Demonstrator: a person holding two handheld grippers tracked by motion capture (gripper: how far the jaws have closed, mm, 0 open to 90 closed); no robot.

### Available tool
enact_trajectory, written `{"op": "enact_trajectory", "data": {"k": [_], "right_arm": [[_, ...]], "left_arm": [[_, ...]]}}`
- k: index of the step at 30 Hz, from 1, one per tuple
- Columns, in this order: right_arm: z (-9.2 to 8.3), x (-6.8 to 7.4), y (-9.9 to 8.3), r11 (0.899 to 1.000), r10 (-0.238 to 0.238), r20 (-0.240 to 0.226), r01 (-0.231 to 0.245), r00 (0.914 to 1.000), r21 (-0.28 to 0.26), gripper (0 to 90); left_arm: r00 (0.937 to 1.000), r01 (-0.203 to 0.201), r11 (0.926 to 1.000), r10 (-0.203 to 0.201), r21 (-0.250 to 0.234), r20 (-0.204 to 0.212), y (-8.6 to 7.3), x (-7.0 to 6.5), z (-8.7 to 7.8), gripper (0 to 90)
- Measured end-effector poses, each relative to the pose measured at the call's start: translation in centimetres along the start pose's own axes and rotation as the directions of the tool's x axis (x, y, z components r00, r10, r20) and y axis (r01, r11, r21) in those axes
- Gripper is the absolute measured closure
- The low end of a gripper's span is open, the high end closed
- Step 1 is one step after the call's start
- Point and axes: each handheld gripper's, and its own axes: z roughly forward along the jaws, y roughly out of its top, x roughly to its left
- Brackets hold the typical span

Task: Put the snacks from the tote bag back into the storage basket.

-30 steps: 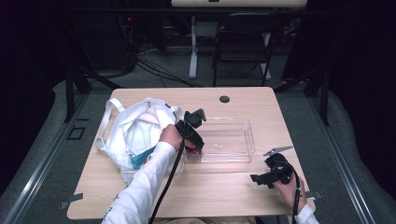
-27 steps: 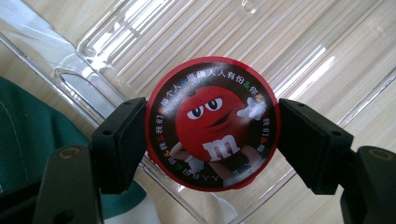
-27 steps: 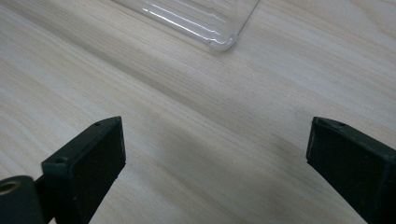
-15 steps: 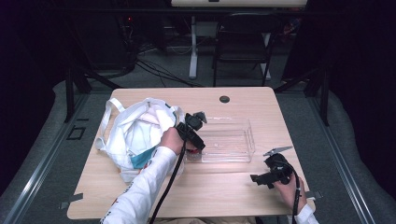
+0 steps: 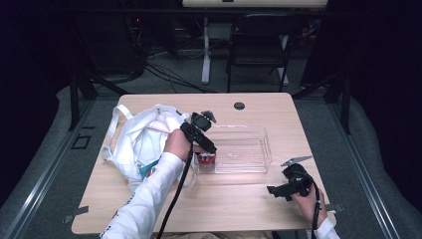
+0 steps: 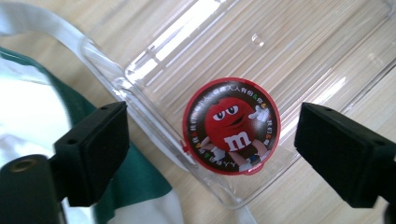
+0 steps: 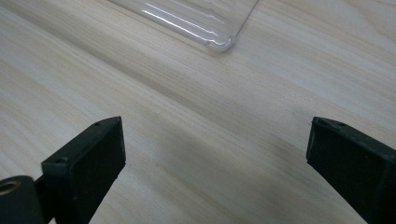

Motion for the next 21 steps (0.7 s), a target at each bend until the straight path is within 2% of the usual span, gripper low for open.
{"op": "enact_trajectory", "data": {"k": [7, 13, 15, 21], "right_arm": [[-0.1, 0.0, 0.0, 1.000, 0.005, -0.003, -0.005, 1.0000, 0.002, 4.2], [-0.1, 0.0, 0.0, 1.000, 0.005, -0.004, -0.005, 1.0000, 0.002, 4.3], [-0.1, 0.0, 0.0, 1.000, 0.003, -0.007, -0.003, 1.0000, 0.002, 4.2], [0.0, 0.1, 0.0, 1.000, 0.002, 0.004, -0.002, 1.0000, 0.001, 4.2]], "left_arm": [[0.9998, -0.010, 0.9986, 0.009, -0.053, -0.017, -0.9, 1.1, -2.6, 3.8], [0.9991, 0.021, 0.9945, -0.024, -0.103, -0.034, -2.4, 2.3, -4.9, 2.5], [0.9983, 0.022, 0.9924, -0.028, -0.121, -0.051, -3.1, 2.6, -5.7, 1.9], [0.9951, 0.031, 0.9901, -0.043, -0.137, -0.089, -4.9, 3.4, -7.8, 0.2]]}}
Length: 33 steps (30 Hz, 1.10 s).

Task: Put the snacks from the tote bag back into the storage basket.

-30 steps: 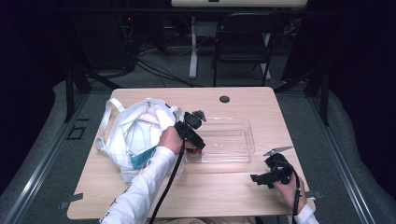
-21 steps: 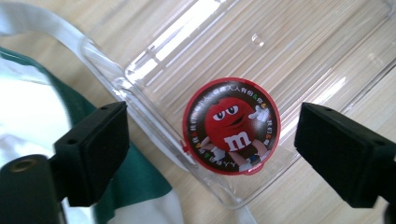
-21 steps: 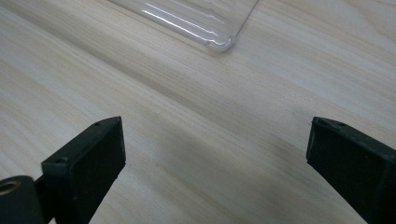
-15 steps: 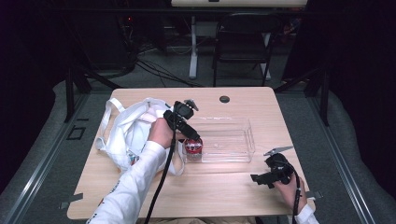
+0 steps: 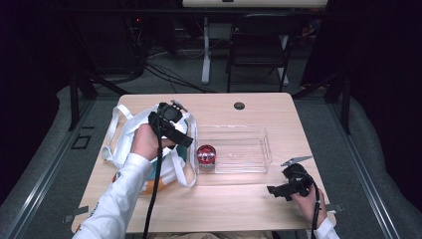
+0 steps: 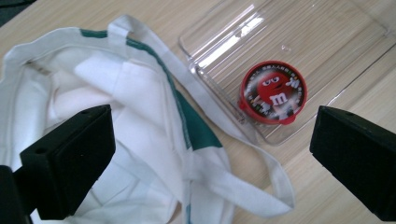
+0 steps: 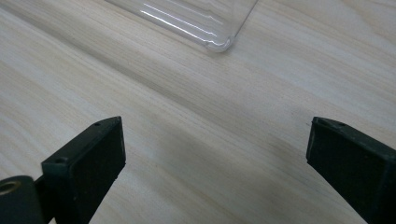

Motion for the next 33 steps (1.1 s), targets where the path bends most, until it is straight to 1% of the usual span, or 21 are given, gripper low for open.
{"op": "enact_trajectory", "data": {"k": [1, 6, 10, 12, 14, 15, 18, 22, 24, 25, 29, 30, 32, 33], "right_arm": [[0.0, 0.0, 0.0, 1.000, -0.001, -0.005, 0.001, 1.0000, 0.002, 4.2], [-0.1, 0.0, 0.0, 1.000, 0.002, -0.008, -0.002, 1.0000, 0.002, 4.2], [-0.1, 0.0, 0.0, 1.000, 0.003, -0.005, -0.003, 1.0000, 0.000, 4.3], [-0.1, 0.0, 0.0, 1.000, 0.001, -0.006, -0.001, 1.0000, 0.002, 4.3], [0.0, 0.0, 0.0, 1.000, 0.004, -0.007, -0.004, 1.0000, 0.000, 4.3], [0.0, 0.0, 0.0, 1.000, 0.003, -0.007, -0.003, 1.0000, -0.001, 4.3], [0.0, 0.1, 0.0, 1.000, 0.004, -0.005, -0.004, 1.0000, -0.002, 4.3], [0.1, 0.1, 0.0, 1.000, 0.006, -0.005, -0.006, 1.0000, -0.005, 4.3], [0.1, 0.1, 0.0, 1.000, 0.006, -0.006, -0.006, 1.0000, -0.004, 4.3], [0.1, 0.1, 0.0, 1.000, 0.005, -0.005, -0.005, 1.0000, -0.005, 4.3], [0.1, 0.1, 0.0, 1.000, 0.008, -0.004, -0.008, 1.0000, -0.003, 4.2], [0.1, 0.1, 0.0, 1.000, 0.000, 0.001, 0.000, 1.0000, 0.005, 4.3], [0.1, 0.1, 0.0, 1.000, -0.002, -0.001, 0.002, 1.0000, 0.006, 4.3], [0.1, 0.1, 0.0, 1.000, -0.002, -0.002, 0.002, 1.0000, 0.006, 4.3]], "left_arm": [[1.0000, 0.003, 0.9999, -0.003, -0.010, -0.005, -0.3, 0.1, -0.3, 0.2], [0.9993, 0.011, 0.9997, -0.012, -0.022, -0.036, -2.1, 0.8, -1.8, 0.2], [0.9981, 0.030, 0.9990, -0.031, -0.033, -0.054, -3.9, 1.4, -2.6, 0.2], [0.9975, 0.041, 0.9981, -0.044, -0.046, -0.055, -4.8, 1.8, -3.0, 0.2], [0.9973, 0.054, 0.9973, -0.056, -0.050, -0.047, -5.8, 2.2, -3.2, 0.2], [0.9965, 0.061, 0.9966, -0.064, -0.055, -0.054, -6.4, 2.4, -3.2, 0.2], [0.9944, 0.085, 0.9947, -0.089, -0.058, -0.058, -8.2, 2.9, -3.4, 0.1], [0.9895, 0.121, 0.9908, -0.126, -0.059, -0.071, -10.7, 3.6, -3.6, 0.2], [0.9860, 0.143, 0.9872, -0.148, -0.071, -0.076, -12.0, 3.8, -3.5, 0.2], [0.9849, 0.152, 0.9863, -0.156, -0.065, -0.074, -12.6, 4.0, -3.6, 0.2], [0.9776, 0.190, 0.9799, -0.194, -0.062, -0.081, -14.9, 4.4, -3.4, 0.2], [0.9763, 0.196, 0.9788, -0.200, -0.060, -0.082, -15.4, 4.4, -3.4, 0.2], [0.9729, 0.212, 0.9753, -0.217, -0.060, -0.081, -16.5, 4.5, -3.2, 0.2], [0.9695, 0.225, 0.9723, -0.230, -0.062, -0.084, -17.0, 4.5, -3.1, 0.2]]}}
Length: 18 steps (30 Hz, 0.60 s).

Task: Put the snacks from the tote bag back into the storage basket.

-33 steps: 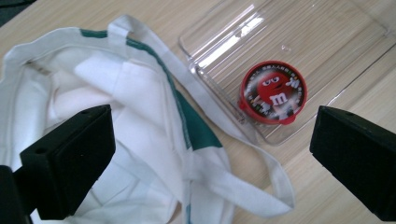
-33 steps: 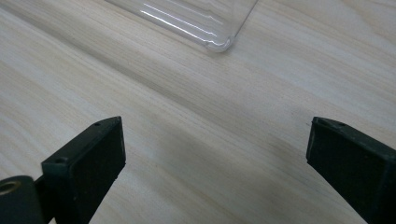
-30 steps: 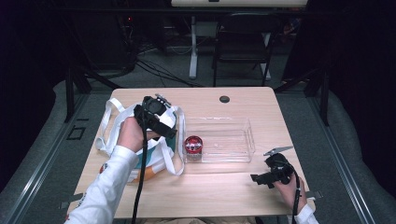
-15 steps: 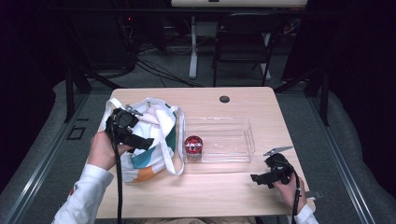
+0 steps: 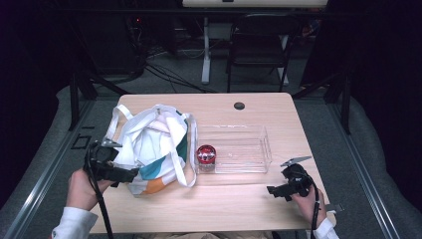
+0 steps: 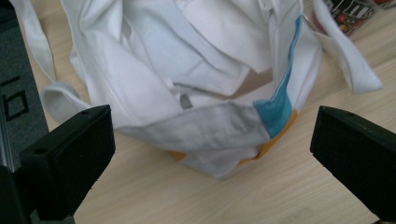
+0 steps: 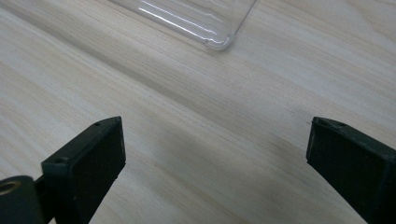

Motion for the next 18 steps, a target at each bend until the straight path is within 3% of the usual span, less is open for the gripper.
{"op": "enact_trajectory", "data": {"k": [6, 18], "right_arm": [[0.1, 0.1, 0.0, 1.000, 0.007, -0.002, -0.007, 1.0000, -0.001, 4.3], [0.1, 0.0, -0.1, 1.000, 0.006, 0.007, -0.006, 1.0000, -0.002, 5.3]], "left_arm": [[0.9987, 0.047, 0.9987, -0.047, 0.017, 0.019, -2.5, 0.5, 0.7, 0.2], [0.9955, 0.087, 0.9959, -0.087, 0.026, 0.037, -5.7, 0.4, 2.8, 0.2]]}}
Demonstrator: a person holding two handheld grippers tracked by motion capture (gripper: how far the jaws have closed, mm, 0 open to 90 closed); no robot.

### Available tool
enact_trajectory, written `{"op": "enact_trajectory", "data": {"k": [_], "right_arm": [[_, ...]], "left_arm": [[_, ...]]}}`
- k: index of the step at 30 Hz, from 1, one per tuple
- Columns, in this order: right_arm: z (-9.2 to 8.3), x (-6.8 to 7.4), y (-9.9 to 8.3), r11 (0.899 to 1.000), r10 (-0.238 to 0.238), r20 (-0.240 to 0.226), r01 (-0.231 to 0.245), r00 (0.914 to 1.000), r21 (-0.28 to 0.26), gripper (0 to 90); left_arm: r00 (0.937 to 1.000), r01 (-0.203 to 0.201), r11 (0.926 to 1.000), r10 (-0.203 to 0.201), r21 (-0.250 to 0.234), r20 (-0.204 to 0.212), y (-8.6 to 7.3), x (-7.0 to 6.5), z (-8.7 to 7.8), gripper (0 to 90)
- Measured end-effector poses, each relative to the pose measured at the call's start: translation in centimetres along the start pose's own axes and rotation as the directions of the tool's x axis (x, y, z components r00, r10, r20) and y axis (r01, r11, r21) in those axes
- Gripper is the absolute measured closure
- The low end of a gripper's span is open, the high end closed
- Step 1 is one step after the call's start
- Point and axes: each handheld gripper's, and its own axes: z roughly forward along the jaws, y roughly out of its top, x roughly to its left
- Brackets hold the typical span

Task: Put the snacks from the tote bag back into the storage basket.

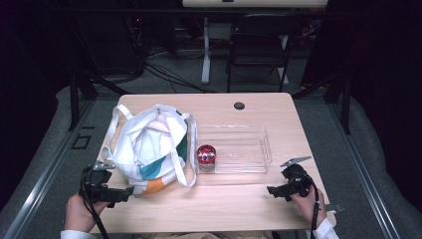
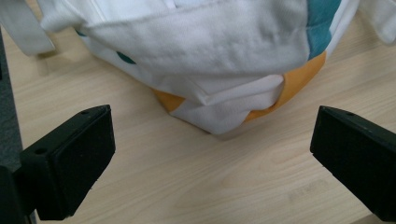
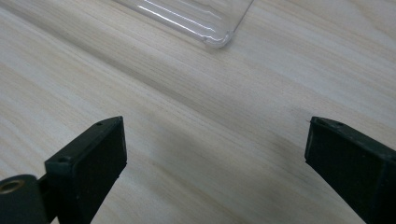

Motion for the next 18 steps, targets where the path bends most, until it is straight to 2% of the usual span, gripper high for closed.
{"op": "enact_trajectory", "data": {"k": [7, 13, 18], "right_arm": [[-0.1, 0.0, 0.0, 1.000, -0.007, 0.004, 0.007, 1.0000, 0.007, 5.6], [-0.1, 0.2, 0.0, 1.000, -0.009, 0.000, 0.009, 1.0000, -0.001, 5.7], [-0.1, 0.2, 0.0, 1.000, -0.004, -0.003, 0.004, 1.0000, -0.013, 6.1]], "left_arm": [[0.9999, 0.011, 0.9999, -0.011, -0.006, 0.001, -0.9, 0.0, 0.8, 0.2], [0.9995, 0.018, 0.9996, -0.019, 0.020, 0.026, -1.6, 0.3, 1.4, 0.3], [0.9997, -0.008, 0.9996, 0.008, 0.027, 0.024, -1.5, 0.2, 1.8, 0.4]]}}
